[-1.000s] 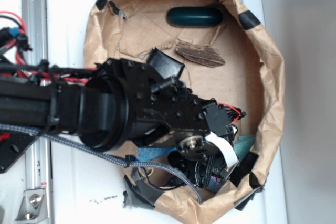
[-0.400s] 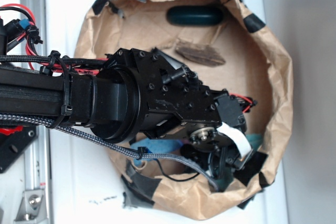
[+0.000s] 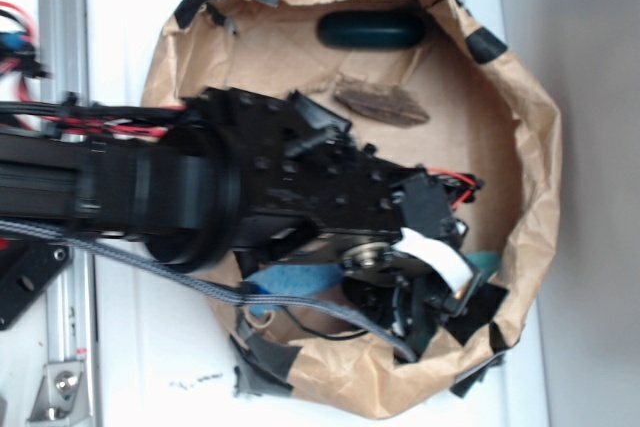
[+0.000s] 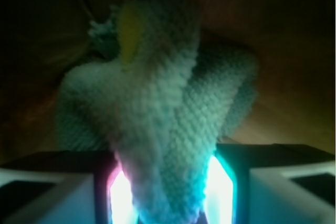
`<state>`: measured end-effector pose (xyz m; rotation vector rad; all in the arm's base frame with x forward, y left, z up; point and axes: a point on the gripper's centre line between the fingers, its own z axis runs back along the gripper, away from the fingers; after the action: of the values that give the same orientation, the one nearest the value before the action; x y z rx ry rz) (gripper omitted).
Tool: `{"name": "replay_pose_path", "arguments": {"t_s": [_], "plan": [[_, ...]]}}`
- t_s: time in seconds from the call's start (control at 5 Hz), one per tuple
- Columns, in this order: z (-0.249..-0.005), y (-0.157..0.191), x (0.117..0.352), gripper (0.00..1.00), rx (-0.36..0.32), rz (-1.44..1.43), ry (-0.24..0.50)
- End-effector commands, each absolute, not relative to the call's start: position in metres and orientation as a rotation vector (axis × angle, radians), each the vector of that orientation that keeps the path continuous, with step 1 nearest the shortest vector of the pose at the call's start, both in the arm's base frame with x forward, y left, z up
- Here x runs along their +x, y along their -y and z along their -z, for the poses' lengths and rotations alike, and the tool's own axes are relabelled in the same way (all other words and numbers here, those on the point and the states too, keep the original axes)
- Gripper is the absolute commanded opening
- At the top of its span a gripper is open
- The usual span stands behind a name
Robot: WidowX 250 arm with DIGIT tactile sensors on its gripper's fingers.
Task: Grab the blue cloth.
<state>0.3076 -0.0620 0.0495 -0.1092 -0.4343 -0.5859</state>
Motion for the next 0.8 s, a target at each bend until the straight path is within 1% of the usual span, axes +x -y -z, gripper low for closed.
{"name": "replay_pose_path", "arguments": {"t_s": [0.0, 0.2, 0.4, 0.6], "plan": [[-0.118, 0.007, 0.284, 0.0, -0.024, 0.261, 0.449], [-0.136, -0.017, 0.276, 0.0, 0.011, 0.101, 0.335], [-0.139, -0.018, 0.274, 1.0, -0.027, 0.205, 0.35], [-0.119, -0.001, 0.286, 1.0, -0.08, 0.353, 0.357]]}}
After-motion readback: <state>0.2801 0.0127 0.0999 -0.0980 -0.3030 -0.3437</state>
